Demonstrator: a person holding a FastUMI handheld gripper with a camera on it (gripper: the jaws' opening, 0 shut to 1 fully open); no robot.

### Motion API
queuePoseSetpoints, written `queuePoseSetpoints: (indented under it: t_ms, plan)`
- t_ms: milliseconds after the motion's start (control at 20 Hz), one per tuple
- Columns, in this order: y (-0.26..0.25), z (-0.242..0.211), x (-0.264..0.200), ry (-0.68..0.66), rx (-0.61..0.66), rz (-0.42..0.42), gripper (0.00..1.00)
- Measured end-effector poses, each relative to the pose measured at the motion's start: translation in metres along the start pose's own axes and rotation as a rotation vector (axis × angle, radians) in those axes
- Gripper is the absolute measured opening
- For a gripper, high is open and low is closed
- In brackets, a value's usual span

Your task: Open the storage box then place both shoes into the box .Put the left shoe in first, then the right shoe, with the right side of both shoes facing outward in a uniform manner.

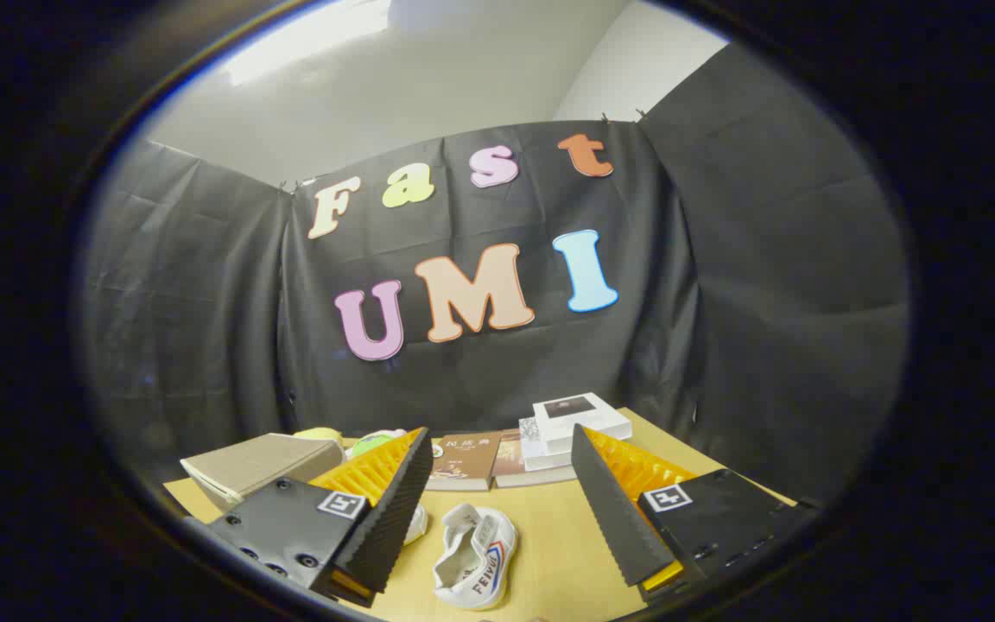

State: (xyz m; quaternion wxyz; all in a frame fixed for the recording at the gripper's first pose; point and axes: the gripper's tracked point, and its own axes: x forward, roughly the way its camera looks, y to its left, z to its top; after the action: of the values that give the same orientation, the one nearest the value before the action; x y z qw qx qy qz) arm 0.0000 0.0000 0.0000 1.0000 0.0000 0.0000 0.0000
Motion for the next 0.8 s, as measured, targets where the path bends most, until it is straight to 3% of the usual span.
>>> queuePoseSetpoints:
  t_ms: [800]
  plan:
    - [0.031,-0.014,-0.004,0.037,-0.011,0.039,1.00]
